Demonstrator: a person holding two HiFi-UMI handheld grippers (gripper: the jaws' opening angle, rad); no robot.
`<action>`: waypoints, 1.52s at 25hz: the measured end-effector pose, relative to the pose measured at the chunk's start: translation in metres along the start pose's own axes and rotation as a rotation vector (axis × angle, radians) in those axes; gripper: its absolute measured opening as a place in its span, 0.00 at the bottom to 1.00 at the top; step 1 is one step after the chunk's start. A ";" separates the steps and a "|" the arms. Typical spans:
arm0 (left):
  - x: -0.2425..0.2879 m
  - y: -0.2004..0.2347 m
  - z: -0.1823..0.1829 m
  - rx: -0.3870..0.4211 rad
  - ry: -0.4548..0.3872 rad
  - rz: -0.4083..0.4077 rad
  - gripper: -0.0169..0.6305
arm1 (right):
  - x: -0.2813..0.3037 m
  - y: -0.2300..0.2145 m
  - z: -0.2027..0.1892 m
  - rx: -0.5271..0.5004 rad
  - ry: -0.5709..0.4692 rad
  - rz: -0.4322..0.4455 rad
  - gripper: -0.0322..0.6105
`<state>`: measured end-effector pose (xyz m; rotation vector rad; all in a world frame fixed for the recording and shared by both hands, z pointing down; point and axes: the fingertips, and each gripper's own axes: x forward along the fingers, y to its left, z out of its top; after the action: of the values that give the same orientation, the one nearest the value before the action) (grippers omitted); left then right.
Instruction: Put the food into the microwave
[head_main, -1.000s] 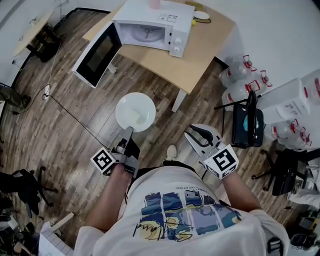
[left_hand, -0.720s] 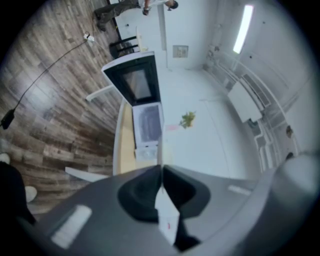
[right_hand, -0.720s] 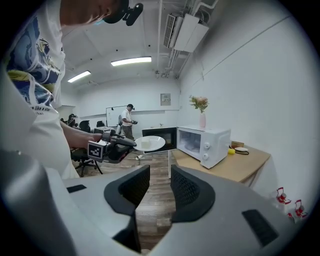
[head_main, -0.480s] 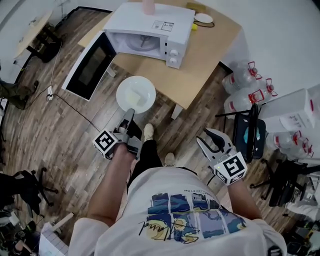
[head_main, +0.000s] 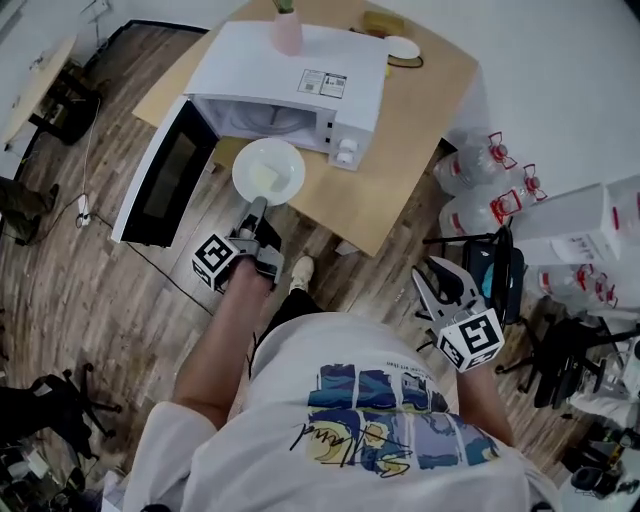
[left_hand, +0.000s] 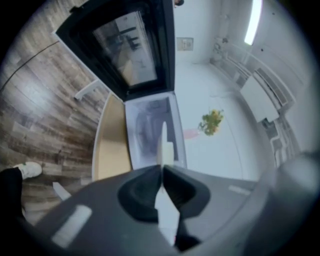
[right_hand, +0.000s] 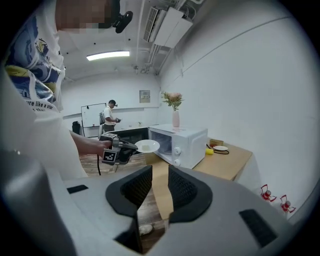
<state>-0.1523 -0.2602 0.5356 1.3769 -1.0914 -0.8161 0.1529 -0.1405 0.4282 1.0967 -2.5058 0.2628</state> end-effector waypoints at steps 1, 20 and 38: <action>0.013 0.003 0.007 0.001 0.004 0.005 0.05 | 0.008 -0.004 0.003 0.005 0.006 -0.009 0.20; 0.187 0.063 0.090 0.011 0.076 0.090 0.05 | 0.078 -0.043 0.036 0.080 0.055 -0.188 0.18; 0.230 0.088 0.099 0.199 0.154 0.273 0.10 | 0.082 -0.036 0.031 0.143 0.090 -0.256 0.17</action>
<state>-0.1824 -0.5027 0.6378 1.3912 -1.2302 -0.4052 0.1198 -0.2292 0.4355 1.4141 -2.2665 0.4129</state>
